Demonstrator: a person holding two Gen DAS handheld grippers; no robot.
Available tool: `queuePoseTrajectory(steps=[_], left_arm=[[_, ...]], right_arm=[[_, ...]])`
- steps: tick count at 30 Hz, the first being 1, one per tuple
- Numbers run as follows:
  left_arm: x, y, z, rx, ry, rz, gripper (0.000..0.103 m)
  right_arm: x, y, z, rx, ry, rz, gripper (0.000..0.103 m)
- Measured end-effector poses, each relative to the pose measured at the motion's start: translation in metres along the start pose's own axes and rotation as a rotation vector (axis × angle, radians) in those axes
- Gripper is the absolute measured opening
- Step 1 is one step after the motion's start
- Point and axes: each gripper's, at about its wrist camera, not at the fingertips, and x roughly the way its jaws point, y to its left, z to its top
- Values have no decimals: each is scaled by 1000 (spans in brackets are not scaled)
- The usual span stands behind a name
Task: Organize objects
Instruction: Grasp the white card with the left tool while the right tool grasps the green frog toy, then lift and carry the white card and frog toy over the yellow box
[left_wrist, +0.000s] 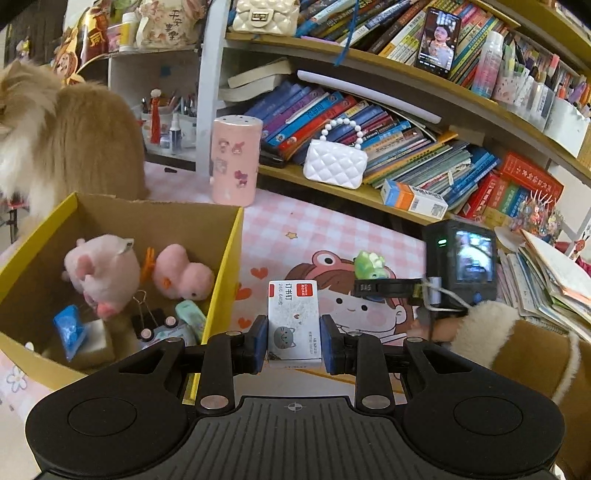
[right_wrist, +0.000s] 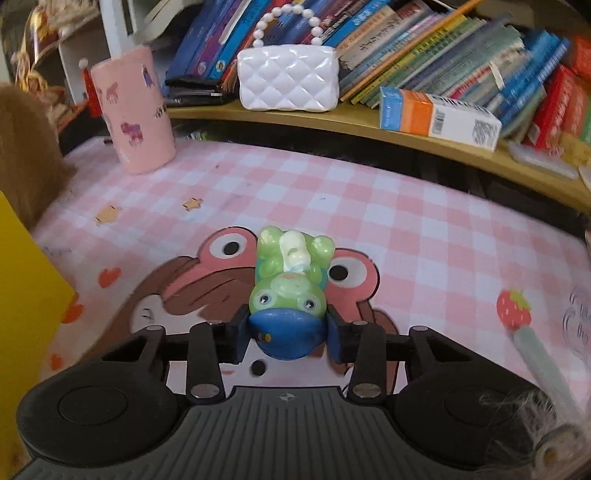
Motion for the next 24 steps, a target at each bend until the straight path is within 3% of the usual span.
queuePoseTrajectory(steps=[9, 24], left_arm=[[-2, 3, -19, -4, 42, -76, 28], [-29, 17, -52, 72, 98, -251, 28]], right_arm=[[-85, 19, -25, 8, -63, 12, 37], [-208, 56, -115, 53, -54, -135, 37]])
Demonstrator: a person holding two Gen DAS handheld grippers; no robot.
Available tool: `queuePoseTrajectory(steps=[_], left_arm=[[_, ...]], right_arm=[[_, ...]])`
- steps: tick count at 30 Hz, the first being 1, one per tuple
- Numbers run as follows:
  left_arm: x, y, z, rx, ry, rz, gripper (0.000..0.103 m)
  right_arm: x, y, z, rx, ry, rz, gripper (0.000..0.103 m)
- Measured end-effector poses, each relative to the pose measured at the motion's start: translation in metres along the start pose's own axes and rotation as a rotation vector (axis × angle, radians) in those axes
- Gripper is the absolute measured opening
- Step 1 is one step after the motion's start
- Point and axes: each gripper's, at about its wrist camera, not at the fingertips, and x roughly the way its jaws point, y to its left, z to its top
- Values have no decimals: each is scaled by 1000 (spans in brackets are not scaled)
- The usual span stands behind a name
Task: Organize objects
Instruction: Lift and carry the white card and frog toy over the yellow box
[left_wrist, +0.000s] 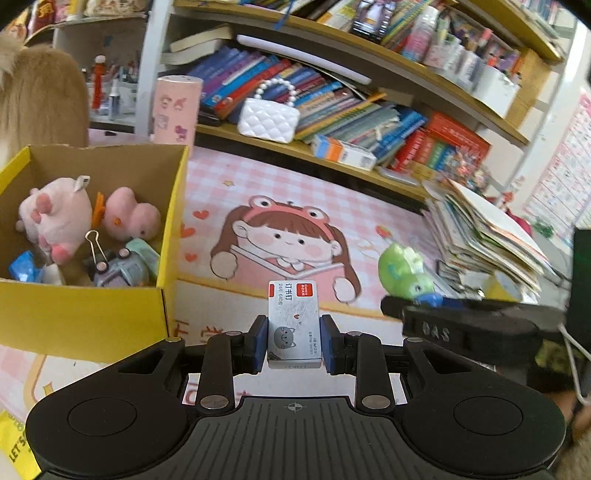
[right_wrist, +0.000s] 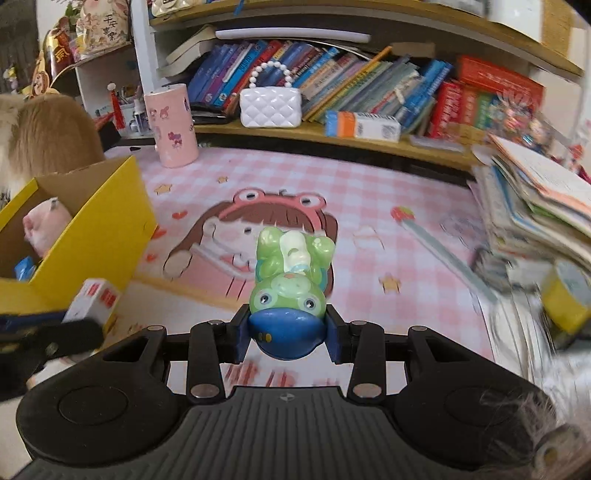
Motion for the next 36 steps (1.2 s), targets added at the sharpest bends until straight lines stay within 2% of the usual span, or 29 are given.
queuePoseTrajectory(steps=[7, 15, 28, 36], left_arm=[[-29, 25, -19, 31, 34, -54, 28], [-68, 73, -36, 9, 53, -47, 28], [-135, 143, -67, -45, 7, -10, 28], [-163, 164, -75, -78, -38, 0, 28]], right_arm=[[-39, 43, -41, 55, 13, -40, 37], [-66, 109, -63, 33, 16, -36, 37], [-86, 205, -94, -24, 37, 22, 38], [-97, 237, -100, -74, 36, 40, 38]])
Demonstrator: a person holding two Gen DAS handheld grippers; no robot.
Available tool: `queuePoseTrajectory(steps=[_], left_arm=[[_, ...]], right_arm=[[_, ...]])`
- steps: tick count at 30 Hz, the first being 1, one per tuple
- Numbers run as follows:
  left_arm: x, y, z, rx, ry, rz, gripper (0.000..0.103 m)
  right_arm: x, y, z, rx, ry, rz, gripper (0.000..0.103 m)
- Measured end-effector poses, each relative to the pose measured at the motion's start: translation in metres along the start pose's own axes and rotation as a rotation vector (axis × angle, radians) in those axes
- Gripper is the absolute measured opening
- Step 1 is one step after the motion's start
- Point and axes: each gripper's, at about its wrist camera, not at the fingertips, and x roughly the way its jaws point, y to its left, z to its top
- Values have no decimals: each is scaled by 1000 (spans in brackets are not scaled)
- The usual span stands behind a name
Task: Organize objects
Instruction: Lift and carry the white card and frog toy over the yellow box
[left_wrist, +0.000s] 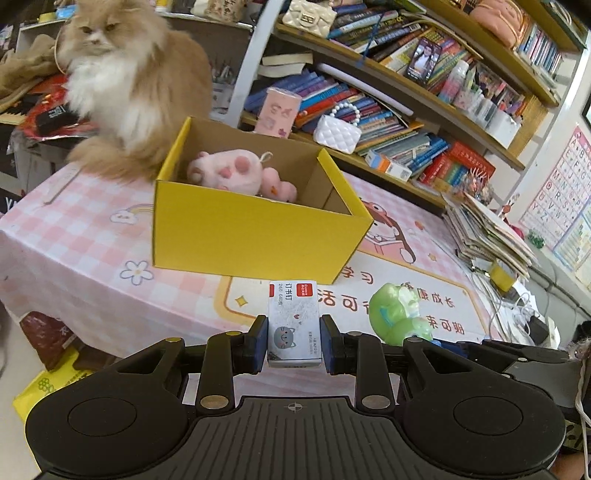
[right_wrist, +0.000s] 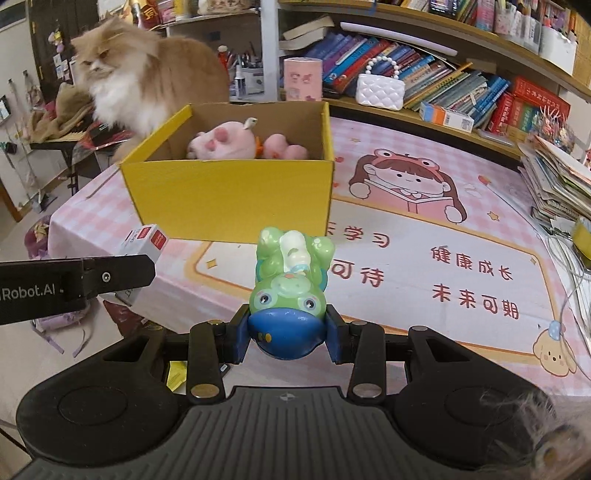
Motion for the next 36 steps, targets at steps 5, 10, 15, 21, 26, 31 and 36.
queuePoseTrajectory(steps=[5, 10, 15, 21, 26, 31, 36], left_arm=[[-10, 8, -3, -8, -10, 6, 28], [-17, 13, -7, -4, -7, 15, 28], [-22, 18, -9, -5, -3, 17, 28], [-22, 20, -6, -6, -10, 19, 28], [-18, 19, 7, -3, -48, 34, 28], [-10, 22, 33, 4, -89, 72, 28], [4, 20, 73, 15, -157, 109, 28]], right_arm=[[-3, 10, -3, -3, 7, 9, 38], [-3, 17, -7, 7, 16, 20, 38], [-5, 25, -9, 16, 24, 26, 38], [-4, 28, -8, 6, 29, 22, 38], [0, 27, 7, -23, -8, 13, 38], [8, 22, 34, -36, -99, 26, 38], [28, 15, 81, -52, -184, 27, 38]])
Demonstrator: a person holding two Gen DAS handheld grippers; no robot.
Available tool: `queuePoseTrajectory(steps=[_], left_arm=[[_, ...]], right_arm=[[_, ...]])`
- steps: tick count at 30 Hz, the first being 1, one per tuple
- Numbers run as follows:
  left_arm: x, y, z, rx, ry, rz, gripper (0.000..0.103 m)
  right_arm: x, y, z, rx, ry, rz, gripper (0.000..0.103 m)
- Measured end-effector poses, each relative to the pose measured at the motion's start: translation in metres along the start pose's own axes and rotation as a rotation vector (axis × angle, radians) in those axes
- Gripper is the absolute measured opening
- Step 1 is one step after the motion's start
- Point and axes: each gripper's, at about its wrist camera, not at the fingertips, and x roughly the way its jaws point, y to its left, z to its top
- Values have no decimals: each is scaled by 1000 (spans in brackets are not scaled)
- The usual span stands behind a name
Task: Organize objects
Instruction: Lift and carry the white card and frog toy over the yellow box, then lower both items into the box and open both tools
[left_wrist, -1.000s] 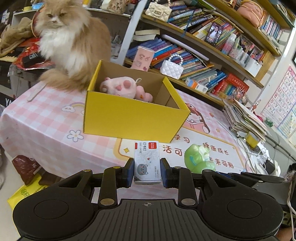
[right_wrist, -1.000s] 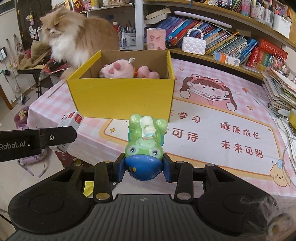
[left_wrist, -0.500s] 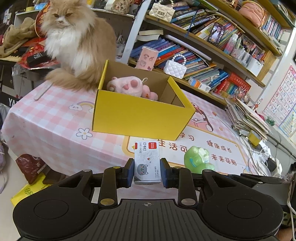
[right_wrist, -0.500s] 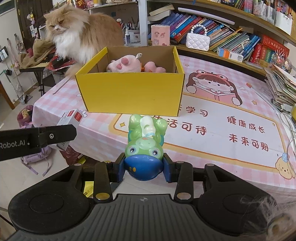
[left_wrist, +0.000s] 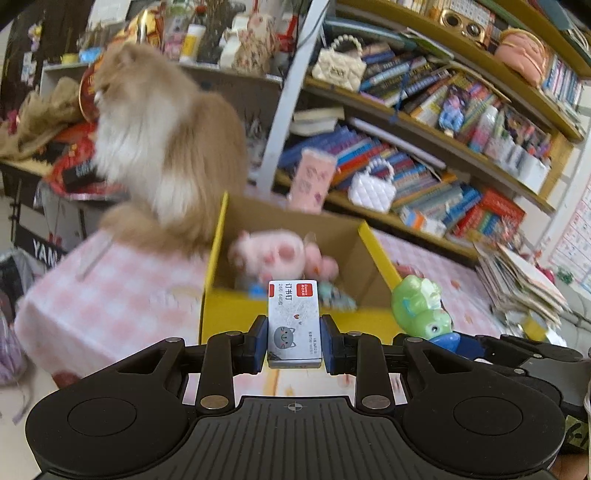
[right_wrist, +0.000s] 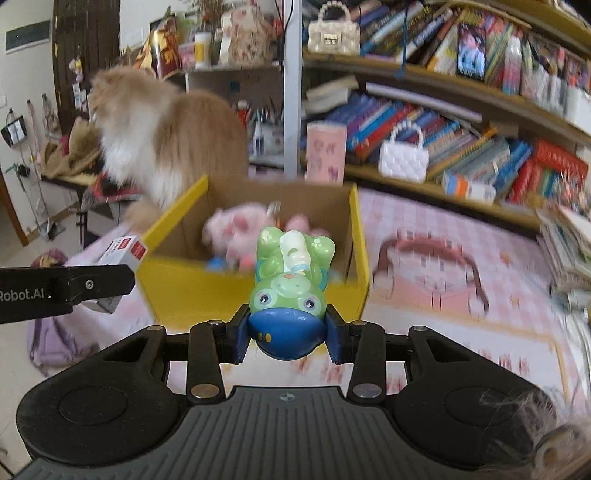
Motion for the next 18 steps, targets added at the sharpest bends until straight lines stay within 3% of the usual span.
queuePoseTrajectory(steps=[4, 7, 16, 18], left_arm=[[32, -12, 26, 16, -37, 33, 28], [65, -20, 38, 37, -23, 70, 28], [147, -25, 39, 66, 103, 142, 28], [157, -24, 37, 63, 120, 152, 28]], right_arm=[[38, -8, 32, -43, -29, -7, 38], [74, -13, 46, -89, -9, -10, 38], [163, -20, 46, -188, 151, 36, 38], [170, -16, 44, -247, 151, 38, 38]])
